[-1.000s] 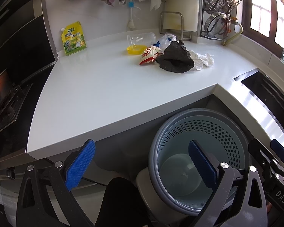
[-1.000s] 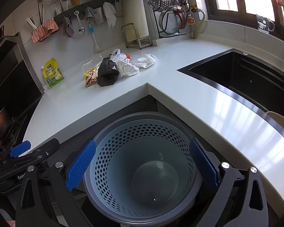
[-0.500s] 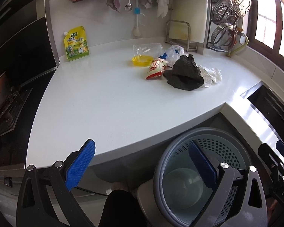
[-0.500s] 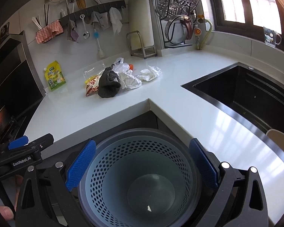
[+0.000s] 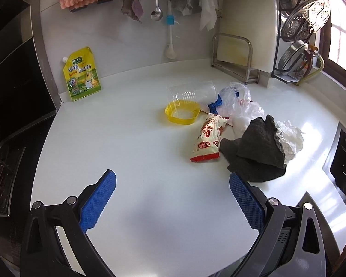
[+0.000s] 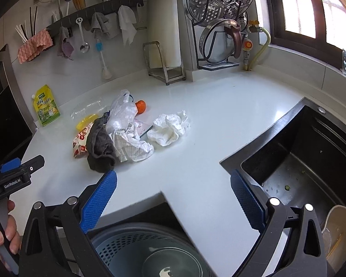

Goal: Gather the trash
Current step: 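Move both tools to the trash pile and close the right tool on the white tissue, then close the left tool on the red-and-white snack wrapper while the right tool holds the tissue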

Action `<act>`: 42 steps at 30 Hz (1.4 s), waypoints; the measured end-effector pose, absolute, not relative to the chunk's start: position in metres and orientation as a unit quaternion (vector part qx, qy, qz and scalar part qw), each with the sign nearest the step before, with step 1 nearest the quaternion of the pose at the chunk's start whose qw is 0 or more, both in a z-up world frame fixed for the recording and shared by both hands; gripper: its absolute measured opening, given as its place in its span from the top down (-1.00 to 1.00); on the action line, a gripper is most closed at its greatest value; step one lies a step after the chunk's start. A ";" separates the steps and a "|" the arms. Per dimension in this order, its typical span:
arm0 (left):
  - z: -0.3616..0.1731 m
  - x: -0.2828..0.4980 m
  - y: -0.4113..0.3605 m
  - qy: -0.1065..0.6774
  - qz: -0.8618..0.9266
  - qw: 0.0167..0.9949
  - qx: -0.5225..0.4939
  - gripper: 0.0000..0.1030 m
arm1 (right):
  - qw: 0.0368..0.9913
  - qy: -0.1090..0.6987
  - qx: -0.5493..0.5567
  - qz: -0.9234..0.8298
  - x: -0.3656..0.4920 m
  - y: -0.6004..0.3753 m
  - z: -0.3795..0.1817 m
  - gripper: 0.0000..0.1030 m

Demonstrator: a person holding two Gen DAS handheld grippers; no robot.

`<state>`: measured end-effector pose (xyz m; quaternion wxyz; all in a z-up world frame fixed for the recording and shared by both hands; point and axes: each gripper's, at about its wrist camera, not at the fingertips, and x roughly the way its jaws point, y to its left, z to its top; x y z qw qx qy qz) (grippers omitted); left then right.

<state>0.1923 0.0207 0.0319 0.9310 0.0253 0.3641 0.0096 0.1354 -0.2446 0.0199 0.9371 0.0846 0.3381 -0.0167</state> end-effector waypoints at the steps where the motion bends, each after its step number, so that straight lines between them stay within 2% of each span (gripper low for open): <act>1: 0.031 0.201 0.021 0.368 0.011 0.929 0.027 -0.88 | 0.936 0.342 0.083 -0.018 0.147 -0.247 0.019 -0.83; 11: 0.022 0.272 0.018 0.390 -0.004 0.921 0.018 -0.88 | 0.923 0.378 0.071 -0.023 0.242 -0.256 0.003 -0.83; 20: 0.006 0.292 0.014 0.410 -0.028 0.911 0.004 -0.88 | 0.907 0.417 0.041 -0.038 0.273 -0.248 -0.021 -0.81; 22: 0.004 0.294 0.012 0.411 -0.032 0.911 0.003 -0.88 | 0.904 0.424 0.040 -0.033 0.276 -0.248 -0.024 -0.63; 24: 0.002 0.295 0.011 0.412 -0.031 0.911 0.006 -0.88 | 0.896 0.442 0.045 -0.022 0.281 -0.249 -0.029 -0.01; 26: 0.000 0.296 0.010 0.413 -0.030 0.910 0.008 -0.88 | 0.897 0.438 0.049 -0.016 0.281 -0.249 -0.029 0.15; 27: 0.000 0.297 0.010 0.414 -0.030 0.910 0.008 -0.88 | 0.898 0.438 0.044 -0.018 0.281 -0.249 -0.029 0.46; 28: -0.001 0.299 0.010 0.415 -0.031 0.909 0.008 -0.88 | 0.898 0.439 0.043 -0.014 0.281 -0.248 -0.028 0.61; 32: -0.003 0.304 0.006 0.420 -0.032 0.907 0.007 -0.88 | 0.900 0.433 0.049 -0.012 0.279 -0.251 -0.027 0.76; 39: -0.010 0.312 -0.004 0.420 -0.026 0.907 0.026 -0.87 | 0.900 0.430 0.069 -0.002 0.278 -0.257 -0.027 0.77; 42: -0.014 0.315 -0.004 0.426 -0.033 0.904 0.024 -0.76 | 0.901 0.428 0.072 0.004 0.277 -0.258 -0.027 0.77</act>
